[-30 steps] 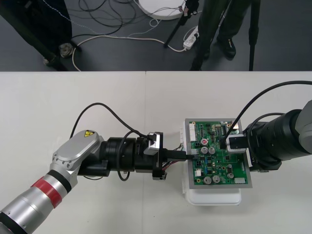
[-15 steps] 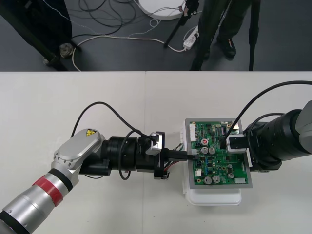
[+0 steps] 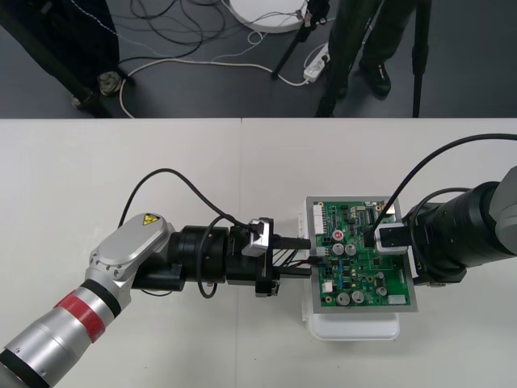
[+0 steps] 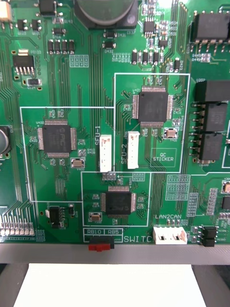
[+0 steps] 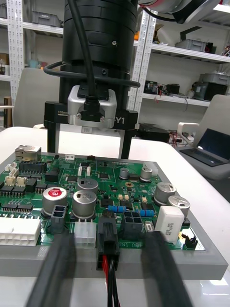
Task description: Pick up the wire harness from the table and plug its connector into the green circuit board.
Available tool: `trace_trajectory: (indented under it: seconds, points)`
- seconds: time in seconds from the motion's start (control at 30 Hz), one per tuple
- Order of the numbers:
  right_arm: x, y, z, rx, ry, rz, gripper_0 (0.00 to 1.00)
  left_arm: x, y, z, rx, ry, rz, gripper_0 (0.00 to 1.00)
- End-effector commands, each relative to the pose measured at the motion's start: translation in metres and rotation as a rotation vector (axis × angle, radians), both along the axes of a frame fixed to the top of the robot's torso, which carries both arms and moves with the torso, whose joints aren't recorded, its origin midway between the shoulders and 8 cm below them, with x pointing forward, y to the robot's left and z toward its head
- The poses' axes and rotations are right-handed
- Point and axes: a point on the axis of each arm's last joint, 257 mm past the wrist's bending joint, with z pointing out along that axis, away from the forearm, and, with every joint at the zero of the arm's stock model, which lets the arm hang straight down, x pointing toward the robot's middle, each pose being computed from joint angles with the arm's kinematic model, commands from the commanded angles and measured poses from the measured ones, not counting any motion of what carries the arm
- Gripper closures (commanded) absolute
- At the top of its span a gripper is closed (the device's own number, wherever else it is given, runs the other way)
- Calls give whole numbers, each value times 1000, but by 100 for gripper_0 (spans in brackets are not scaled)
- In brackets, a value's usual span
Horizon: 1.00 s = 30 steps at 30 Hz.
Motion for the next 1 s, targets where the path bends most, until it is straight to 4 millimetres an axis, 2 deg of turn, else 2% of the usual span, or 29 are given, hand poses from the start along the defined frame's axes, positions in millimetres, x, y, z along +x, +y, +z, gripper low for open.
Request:
trace_trajectory:
  seconds: [0.03, 0.1, 0.23, 0.4, 0.57, 0.77, 0.9, 1.0]
  points:
    - [-4, 19, 2, 44, -2, 20, 0, 1, -17, 26, -32, -51, -26, 24]
    - [0, 13, 0, 36, -3, 10, 0, 1, -12, 25, -29, -45, -28, 10]
    - [8, 1, -1, 22, -15, 22, 0, 2, -9, 26, -31, -46, -25, 0]
    - [14, -15, -2, 9, -17, 51, 0, 3, -8, 27, -34, -44, -23, 0]
    - [18, -31, -3, 35, 1, 53, 0, 7, 2, 23, -21, -37, -9, 0]
    - [24, -45, -3, 84, 21, 55, 0, 16, 31, 8, 35, -36, 20, 0]
    - [26, -50, -1, 121, 33, 59, 0, 14, 50, 0, 61, -31, 16, 0]
    - [29, -49, 3, 165, 41, 64, 0, 12, 71, -8, 109, -42, 2, 0]
